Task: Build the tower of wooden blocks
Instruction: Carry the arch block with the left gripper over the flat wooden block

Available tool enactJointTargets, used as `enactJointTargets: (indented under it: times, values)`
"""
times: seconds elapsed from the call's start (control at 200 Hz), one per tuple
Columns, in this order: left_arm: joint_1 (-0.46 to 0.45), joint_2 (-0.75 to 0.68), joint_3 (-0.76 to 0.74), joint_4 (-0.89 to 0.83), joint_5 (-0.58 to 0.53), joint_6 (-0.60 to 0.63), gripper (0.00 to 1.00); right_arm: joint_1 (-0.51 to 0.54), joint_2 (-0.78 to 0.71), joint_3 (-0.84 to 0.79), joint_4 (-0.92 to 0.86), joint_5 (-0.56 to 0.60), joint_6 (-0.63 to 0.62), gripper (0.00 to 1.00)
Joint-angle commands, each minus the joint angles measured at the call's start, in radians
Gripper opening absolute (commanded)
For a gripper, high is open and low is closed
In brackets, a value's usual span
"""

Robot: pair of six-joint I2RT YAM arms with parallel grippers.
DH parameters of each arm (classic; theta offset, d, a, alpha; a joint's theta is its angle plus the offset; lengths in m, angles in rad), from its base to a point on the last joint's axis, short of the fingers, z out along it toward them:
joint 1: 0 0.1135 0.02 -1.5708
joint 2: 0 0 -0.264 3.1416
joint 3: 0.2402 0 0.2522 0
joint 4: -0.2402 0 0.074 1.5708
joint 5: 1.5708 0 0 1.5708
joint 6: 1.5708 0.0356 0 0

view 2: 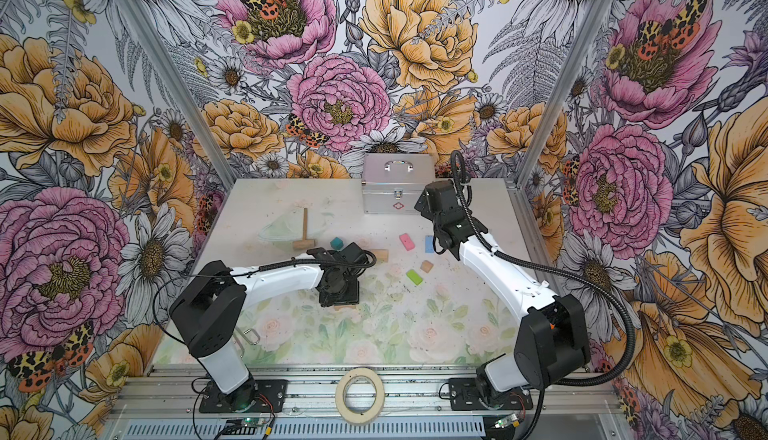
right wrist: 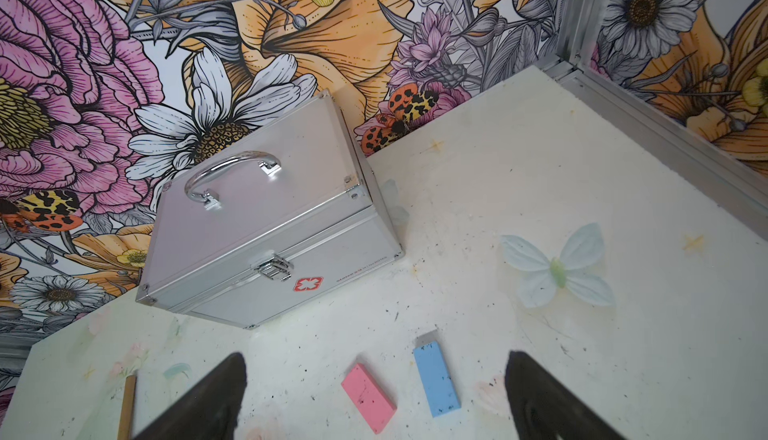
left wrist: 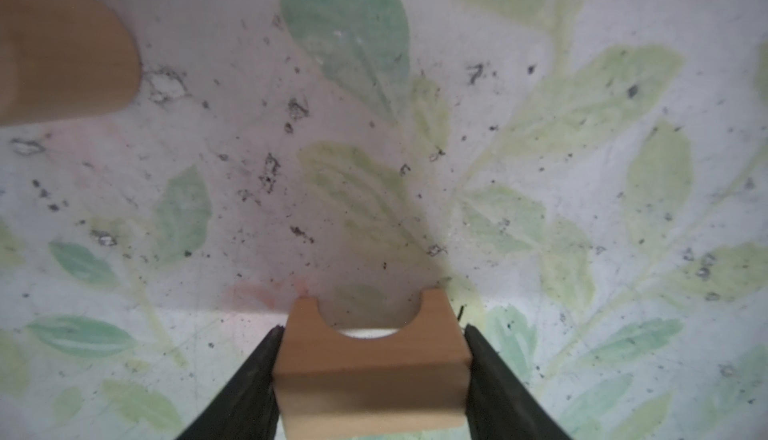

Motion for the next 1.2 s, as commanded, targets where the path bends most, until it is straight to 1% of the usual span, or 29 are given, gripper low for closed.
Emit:
enactJointTargets:
  times: [0.0,0.11,0.265,0.29,0.445,0.741,0.831,1.196]
  values:
    - [-0.014,-0.014,0.045,-0.001,-0.001,0.027,0.41,-0.01,-0.005,-0.004,0.001,-0.008,0.003,0.98]
    - [-0.014,0.006,0.094,-0.013,-0.001,0.06,0.4,-0.011,-0.002,-0.004,0.001,-0.016,0.002,0.98]
    - [-0.013,0.063,0.199,-0.04,-0.01,0.116,0.4,-0.013,-0.007,-0.006,0.001,-0.028,-0.002,0.98]
    - [-0.014,0.105,0.221,-0.042,-0.009,0.122,0.4,-0.014,-0.009,-0.005,0.001,-0.026,-0.002,0.98]
    - [-0.013,0.204,0.359,-0.073,-0.006,0.19,0.41,-0.02,-0.004,-0.007,0.001,-0.032,-0.003,0.98]
    - [0.012,0.332,0.528,-0.105,0.001,0.248,0.42,-0.036,-0.008,-0.014,0.001,-0.037,-0.008,0.98]
    - [0.016,0.352,0.55,-0.107,-0.004,0.251,0.44,-0.04,-0.006,-0.018,0.001,-0.036,-0.01,0.98]
    - [0.042,0.412,0.61,-0.109,0.002,0.25,0.47,-0.053,0.006,-0.017,0.0,-0.051,-0.005,0.98]
